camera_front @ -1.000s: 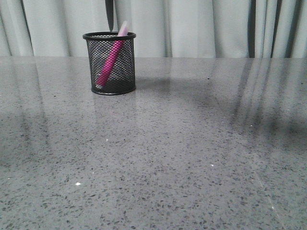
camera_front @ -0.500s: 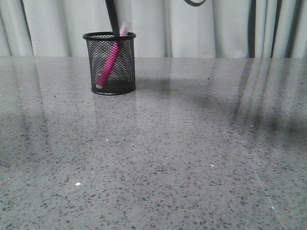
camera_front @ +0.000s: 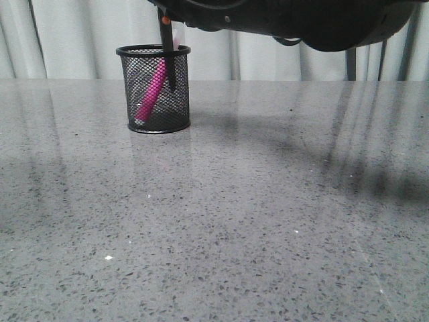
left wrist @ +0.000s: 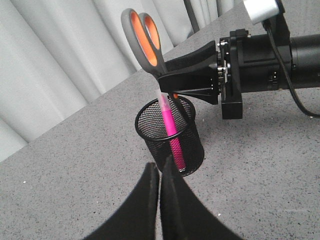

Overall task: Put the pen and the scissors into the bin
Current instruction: 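Lower the scissors blades-first into the mesh cup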

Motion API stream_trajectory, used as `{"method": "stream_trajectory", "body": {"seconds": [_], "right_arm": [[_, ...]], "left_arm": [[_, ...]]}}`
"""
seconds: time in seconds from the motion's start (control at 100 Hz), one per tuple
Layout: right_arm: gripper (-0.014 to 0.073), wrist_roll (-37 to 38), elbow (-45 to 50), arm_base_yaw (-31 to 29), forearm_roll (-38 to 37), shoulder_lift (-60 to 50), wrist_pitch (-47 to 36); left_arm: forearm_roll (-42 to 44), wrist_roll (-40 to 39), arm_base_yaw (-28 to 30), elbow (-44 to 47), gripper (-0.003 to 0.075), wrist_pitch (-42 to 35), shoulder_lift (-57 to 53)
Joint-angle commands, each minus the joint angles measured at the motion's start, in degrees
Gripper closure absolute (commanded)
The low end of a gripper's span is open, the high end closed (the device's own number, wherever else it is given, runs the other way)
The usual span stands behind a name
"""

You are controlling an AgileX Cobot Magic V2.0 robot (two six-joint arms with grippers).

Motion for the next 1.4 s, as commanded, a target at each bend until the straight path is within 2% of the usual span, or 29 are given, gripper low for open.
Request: {"method": "stream_trajectory", "body": {"seconds": [0.0, 1.22, 1.29, 1.39], "right_arm": [[0.0651, -0.43, -1.30, -0.35, 0.19, -2.93, -6.08], [0.0650, -0.43, -1.30, -0.74, 0.19, -0.53, -5.26], [0.0636, -0.43, -1.30, -0.74, 0.19, -0.53, -4.98], [0.0567, -0.43, -1.30, -0.87, 0.19, -0.53, -4.76]], "left_arm": [[-2.74, -0.28, 0.04, -1.50, 0.0742, -2.05, -0.42], [-2.74, -0.28, 0.04, -1.50, 0.0742, -2.05, -0.42], [-2.74, -0.28, 0.04, -1.50, 0.0742, -2.05, -0.42], [-2.74, -0.28, 0.04, -1.50, 0.0742, -2.05, -0.42]]}}
